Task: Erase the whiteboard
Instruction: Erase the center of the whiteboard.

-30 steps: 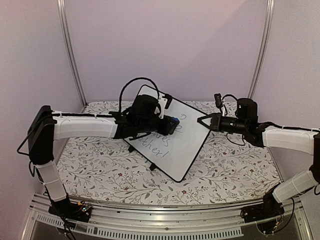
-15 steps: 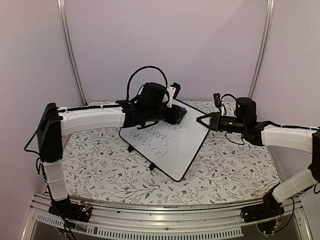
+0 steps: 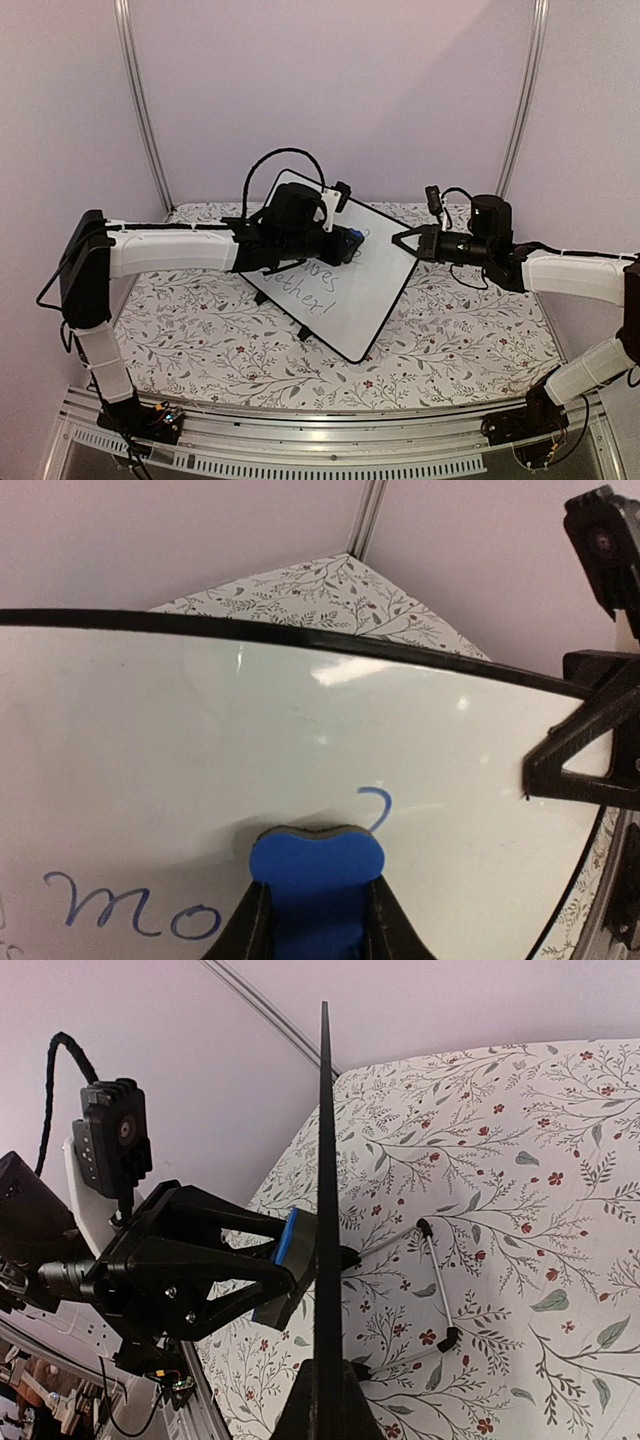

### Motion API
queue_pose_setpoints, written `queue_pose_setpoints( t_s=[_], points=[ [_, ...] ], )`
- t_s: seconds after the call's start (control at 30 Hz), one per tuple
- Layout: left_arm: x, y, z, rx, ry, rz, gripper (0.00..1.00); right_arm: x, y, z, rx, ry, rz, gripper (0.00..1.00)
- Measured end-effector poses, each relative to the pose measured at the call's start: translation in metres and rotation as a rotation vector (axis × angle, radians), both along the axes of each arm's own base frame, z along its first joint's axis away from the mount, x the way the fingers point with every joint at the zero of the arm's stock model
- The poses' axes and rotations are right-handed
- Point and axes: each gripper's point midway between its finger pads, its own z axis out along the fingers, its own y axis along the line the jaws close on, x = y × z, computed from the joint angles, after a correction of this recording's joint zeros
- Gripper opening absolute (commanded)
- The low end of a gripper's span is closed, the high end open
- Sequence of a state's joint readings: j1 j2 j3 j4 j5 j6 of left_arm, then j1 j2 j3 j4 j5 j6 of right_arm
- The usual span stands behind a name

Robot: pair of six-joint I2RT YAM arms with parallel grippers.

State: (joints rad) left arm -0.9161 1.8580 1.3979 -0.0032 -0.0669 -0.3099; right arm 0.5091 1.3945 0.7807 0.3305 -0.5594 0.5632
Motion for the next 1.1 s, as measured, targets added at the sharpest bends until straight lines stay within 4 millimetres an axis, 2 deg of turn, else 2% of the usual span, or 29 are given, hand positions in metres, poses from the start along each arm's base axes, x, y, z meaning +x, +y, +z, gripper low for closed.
queue_pose_setpoints(
  t_s=[0.2,0.47,0.73,0.97,1.1],
  points=[
    [-0.008,0.004,-0.010,0.009,0.014,0.004,0.00,0.000,0.000,0.000,0.001,-0.001,0.000,0.00],
    [-0.006,0.001,-0.007,0.023,0.019,0.013,0.00,0.001,0.000,0.000,0.002,0.004,-0.005,0.00],
    [0.008,-0.017,0.014,0.001,-0.012,0.008,0.00,0.002,0.000,-0.001,0.004,0.010,-0.010,0.00],
    [0.006,-0.015,0.013,-0.009,-0.017,0.005,0.00,0.001,0.001,-0.001,0.005,0.008,-0.007,0.00],
    [-0.002,-0.005,0.004,-0.010,-0.007,0.004,0.00,0.000,0.003,0.000,0.004,-0.006,0.002,0.00]
  ],
)
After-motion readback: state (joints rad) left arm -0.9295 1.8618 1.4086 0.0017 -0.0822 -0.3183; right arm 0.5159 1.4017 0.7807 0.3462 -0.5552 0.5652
